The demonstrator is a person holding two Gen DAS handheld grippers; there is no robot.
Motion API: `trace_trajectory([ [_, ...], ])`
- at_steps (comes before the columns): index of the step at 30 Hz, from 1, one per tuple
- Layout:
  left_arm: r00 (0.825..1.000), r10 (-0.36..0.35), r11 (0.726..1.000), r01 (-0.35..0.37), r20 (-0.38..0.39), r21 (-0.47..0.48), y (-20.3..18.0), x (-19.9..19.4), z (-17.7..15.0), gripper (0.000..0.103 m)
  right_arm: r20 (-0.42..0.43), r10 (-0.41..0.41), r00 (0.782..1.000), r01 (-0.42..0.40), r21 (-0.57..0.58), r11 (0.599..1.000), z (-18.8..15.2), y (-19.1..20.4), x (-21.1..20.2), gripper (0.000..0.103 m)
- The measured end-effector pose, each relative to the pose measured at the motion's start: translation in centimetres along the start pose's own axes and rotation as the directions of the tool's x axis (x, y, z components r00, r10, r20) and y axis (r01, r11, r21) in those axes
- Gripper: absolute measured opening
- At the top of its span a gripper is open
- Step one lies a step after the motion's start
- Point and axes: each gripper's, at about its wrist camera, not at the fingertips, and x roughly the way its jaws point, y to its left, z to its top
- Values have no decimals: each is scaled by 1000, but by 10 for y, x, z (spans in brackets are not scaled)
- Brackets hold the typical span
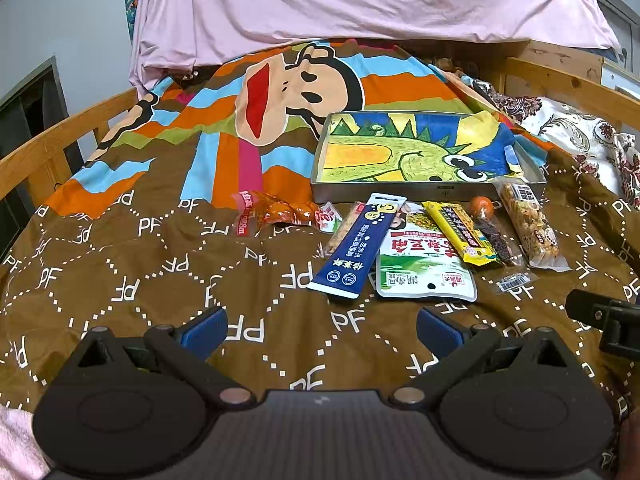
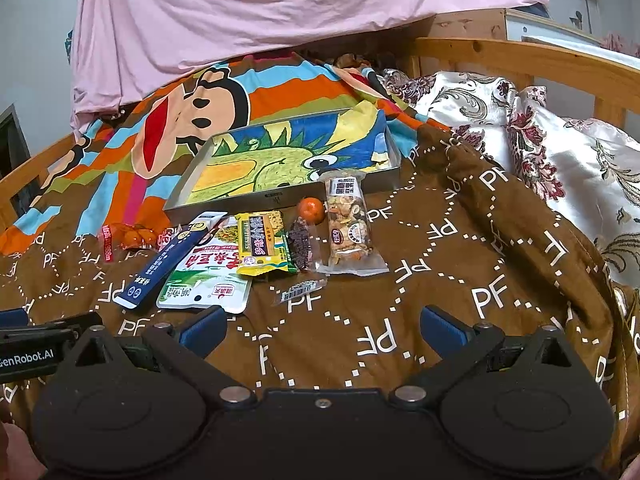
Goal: Organize snacks
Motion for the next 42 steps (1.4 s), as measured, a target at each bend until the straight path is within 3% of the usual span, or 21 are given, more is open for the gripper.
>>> trace_trajectory([
  [31,1000,-3,1000,3,-7,2,-2,6,-8,102,3,-1,1000,1,-7,1000,0,1,-1,102],
  [42,996,-40,998,35,-83,-60,9,16,1,102,31,25,999,-20,-140,990,3,18,-7,102],
])
